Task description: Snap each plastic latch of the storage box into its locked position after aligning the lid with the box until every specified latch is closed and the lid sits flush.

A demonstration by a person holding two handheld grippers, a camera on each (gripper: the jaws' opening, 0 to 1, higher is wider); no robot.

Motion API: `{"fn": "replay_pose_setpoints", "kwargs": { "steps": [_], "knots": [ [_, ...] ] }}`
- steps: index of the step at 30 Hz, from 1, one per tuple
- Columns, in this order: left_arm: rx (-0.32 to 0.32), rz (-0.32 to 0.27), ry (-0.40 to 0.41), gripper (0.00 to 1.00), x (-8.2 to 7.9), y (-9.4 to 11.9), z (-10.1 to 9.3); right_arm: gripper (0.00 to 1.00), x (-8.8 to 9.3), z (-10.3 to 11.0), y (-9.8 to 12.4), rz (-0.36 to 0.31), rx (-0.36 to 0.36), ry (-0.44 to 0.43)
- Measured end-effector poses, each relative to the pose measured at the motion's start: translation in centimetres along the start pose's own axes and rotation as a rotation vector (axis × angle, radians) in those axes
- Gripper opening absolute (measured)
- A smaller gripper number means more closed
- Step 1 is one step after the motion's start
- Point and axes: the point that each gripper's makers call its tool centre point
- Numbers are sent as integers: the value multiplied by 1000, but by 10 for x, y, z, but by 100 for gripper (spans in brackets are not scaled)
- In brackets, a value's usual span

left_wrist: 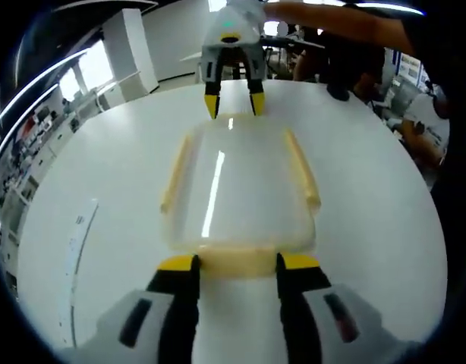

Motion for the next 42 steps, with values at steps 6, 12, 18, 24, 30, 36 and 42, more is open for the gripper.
{"fn": "replay_pose_setpoints", "kwargs": {
  "steps": [6,12,18,24,30,36,42],
  "knots": [
    [8,0,4,40,0,-1,0,41,0,1,-1,1,-10,4],
    [14,8,-3,40,0,-2,2,41,0,1,-1,-1,-17,5],
    [17,16,-3,39,-1,-3,4,40,1,-1,0,13,-15,-7],
    [21,12,3,39,-1,-4,6,39,2,-2,1,8,-19,-5],
    [26,19,13,38,-1,-4,6,38,2,-2,1,0,-22,-14],
    [24,33,17,38,0,-2,9,39,-1,-1,0,9,-17,-25],
    [39,30,18,38,-3,6,7,39,-4,1,1,5,-28,-42]
  ]
}}
Point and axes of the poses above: the point that each gripper's makers call its tool centre point, and the gripper's own axes: y roughly backward along the fingers, z roughly to its left, x roughly out of its underside, and after that the axes turned 8 degrees about x, right-handed
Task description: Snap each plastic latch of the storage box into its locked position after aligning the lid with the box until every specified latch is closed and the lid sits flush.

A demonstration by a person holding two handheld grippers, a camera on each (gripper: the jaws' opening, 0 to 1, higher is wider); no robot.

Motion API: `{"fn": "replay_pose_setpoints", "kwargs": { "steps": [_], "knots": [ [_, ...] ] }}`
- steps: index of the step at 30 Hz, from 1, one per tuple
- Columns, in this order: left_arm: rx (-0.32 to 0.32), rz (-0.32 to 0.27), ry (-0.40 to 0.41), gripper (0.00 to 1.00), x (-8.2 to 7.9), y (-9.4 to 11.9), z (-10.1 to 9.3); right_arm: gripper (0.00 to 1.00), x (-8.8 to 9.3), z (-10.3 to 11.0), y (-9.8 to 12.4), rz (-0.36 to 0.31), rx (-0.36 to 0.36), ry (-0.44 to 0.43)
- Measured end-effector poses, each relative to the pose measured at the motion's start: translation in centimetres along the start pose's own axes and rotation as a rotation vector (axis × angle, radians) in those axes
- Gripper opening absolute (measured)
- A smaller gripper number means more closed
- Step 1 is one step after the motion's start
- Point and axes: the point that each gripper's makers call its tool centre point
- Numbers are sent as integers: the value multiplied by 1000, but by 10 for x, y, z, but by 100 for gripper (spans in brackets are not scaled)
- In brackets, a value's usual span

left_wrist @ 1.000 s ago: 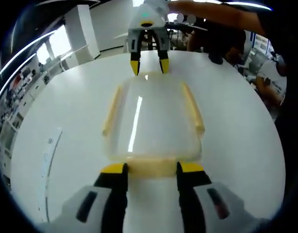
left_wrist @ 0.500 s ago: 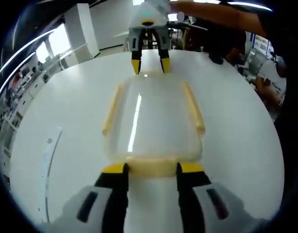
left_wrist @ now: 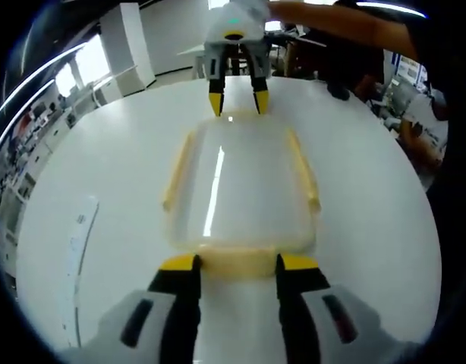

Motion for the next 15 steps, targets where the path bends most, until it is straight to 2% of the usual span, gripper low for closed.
{"fn": "replay_pose_setpoints", "kwargs": {
  "steps": [2,10,15],
  "knots": [
    [-1,17,-4,38,2,2,-2,39,-5,2,1,-4,-4,-6],
    [-8,12,-13,38,-1,19,-6,38,-17,3,12,-9,15,0],
    [-21,16,-27,38,-1,36,-9,39,-33,5,22,-2,33,3]
  ]
}}
Point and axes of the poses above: the point that each gripper's makers call its tool centre point, and the gripper's own axes: y roughly backward along the fingers, z roughly to its left, x roughly out of its underside, and after that the axes turned 8 degrees about x, right-handed
